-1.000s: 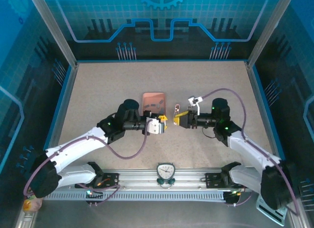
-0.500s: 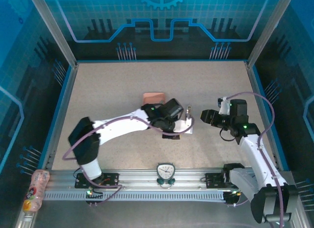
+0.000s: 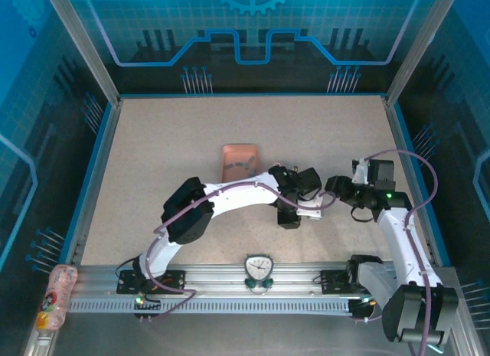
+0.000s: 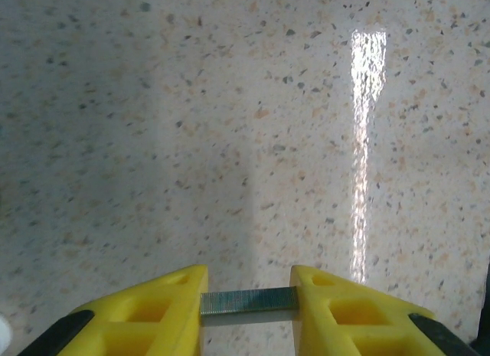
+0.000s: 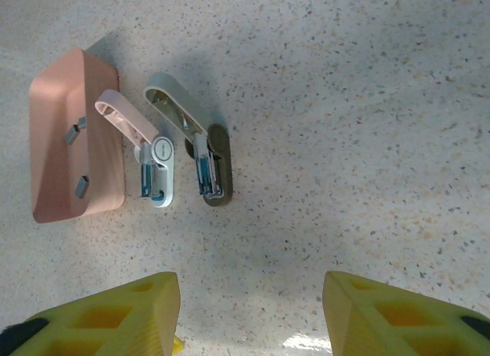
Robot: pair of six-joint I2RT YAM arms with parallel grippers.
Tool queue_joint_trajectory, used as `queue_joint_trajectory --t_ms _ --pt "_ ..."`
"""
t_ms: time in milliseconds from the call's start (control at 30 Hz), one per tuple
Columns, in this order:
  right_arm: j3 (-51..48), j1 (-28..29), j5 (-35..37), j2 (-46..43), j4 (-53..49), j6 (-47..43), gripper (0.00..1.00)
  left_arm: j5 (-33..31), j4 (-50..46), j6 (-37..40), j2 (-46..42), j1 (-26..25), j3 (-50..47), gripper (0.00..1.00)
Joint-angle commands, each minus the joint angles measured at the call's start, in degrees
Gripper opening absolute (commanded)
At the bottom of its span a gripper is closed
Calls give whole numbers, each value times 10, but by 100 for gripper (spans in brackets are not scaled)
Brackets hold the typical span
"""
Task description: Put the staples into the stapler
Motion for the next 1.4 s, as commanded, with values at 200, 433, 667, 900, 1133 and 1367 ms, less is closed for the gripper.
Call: queue_joint_trajectory --t_ms 200,433,667,900,1133,1367 --pt "1 -14 32 -16 -39 -9 55 -10 -41 -36 78 -18 62 32" --pt "5 -14 33 -15 -51 -15 54 -3 -45 -34 97 -19 65 37" --pt "14 -14 25 -9 -71 -20 54 15 -23 -44 90 -19 63 51" --pt "38 -7 51 -13 -119 -39 52 15 23 -77 26 -11 37 58" --pt "56 44 81 -4 -155 -36 51 25 100 -151 -92 21 -57 64" --pt "73 144 118 49 -169 -11 51 34 165 -255 -193 78 -162 68"
